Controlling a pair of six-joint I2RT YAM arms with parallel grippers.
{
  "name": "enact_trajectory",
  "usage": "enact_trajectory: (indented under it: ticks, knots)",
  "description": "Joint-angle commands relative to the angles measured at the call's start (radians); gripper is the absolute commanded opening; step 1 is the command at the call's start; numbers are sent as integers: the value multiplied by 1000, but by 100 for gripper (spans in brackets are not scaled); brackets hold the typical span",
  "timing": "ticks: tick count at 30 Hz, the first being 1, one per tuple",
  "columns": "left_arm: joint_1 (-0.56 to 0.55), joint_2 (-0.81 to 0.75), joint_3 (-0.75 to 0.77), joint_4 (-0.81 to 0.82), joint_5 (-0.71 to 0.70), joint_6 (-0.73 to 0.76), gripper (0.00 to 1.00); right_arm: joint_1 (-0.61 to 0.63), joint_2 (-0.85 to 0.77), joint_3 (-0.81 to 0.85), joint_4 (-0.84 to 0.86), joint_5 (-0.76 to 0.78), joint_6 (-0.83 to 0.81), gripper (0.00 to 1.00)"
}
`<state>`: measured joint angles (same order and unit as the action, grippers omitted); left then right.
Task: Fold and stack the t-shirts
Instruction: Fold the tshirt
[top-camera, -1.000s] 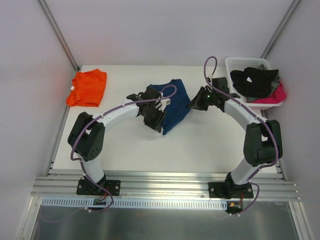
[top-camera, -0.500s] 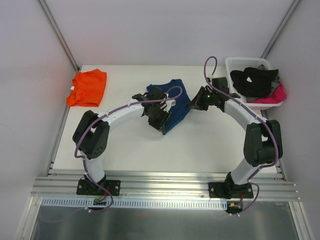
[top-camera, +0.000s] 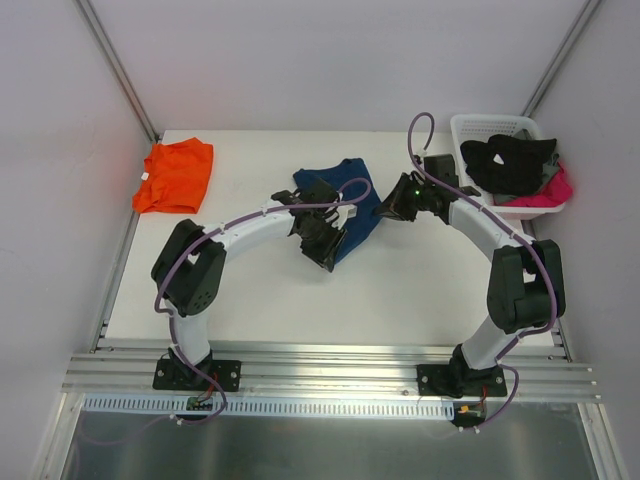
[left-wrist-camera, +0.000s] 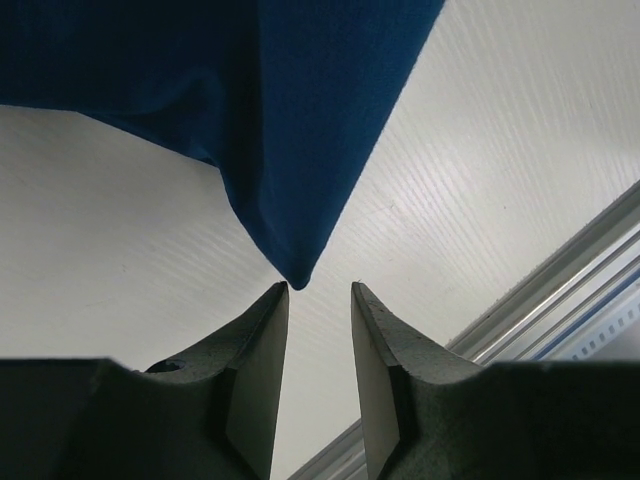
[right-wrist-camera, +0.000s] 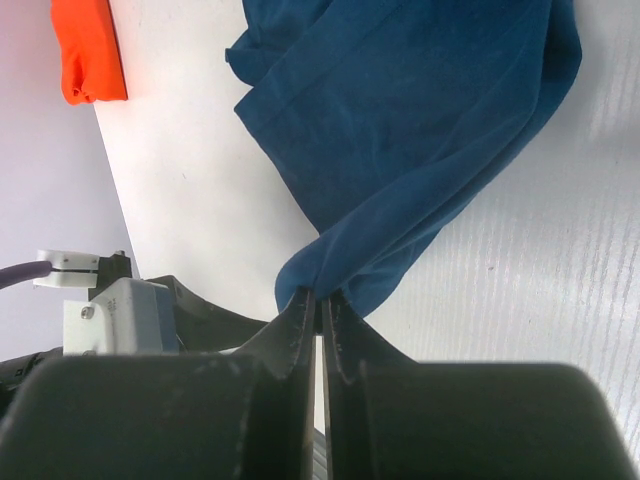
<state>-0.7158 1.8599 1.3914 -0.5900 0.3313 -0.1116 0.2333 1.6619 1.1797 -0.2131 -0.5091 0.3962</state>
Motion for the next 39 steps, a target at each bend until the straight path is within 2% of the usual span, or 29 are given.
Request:
enact_trajectory:
  ticks: [1,6,7,8,9,16,23,33,36,37,39]
  knots:
    - [-14,8,40,-16,9,0,32,-8,-36,26,46,-2,6,1]
    - [-16,19,47,-16,12,0,25,-11,-37,23,47,-3,10,0]
    - [-14,21,49,-16,12,1,15,-11,-37,21,49,-2,9,0]
    - [-14,21,50,-16,14,0,10,-12,-36,20,50,-3,12,0]
    - [-14,21,49,-16,11,0,0,-14,-37,21,49,-3,10,0]
    - [-14,9,35,-16,-12,3,0,-15,-33,23,49,-2,9,0]
    - [-13,-82,18,-16,-93,38,0,-19,-53,23,37,-3,7,1]
    - [-11,-139,14,-30,-110,76,0,-17,-93,-15,23,-12,7,0]
    - [-11,-108,8,-36,-115,72,46,-17,-96,-25,26,-11,7,0]
    - [-11,-100,0,-34,-109,69,57,-17,-96,-25,27,-11,7,0]
    - [-11,-76,-2,-34,-94,61,59,-17,-94,-22,26,-9,6,0]
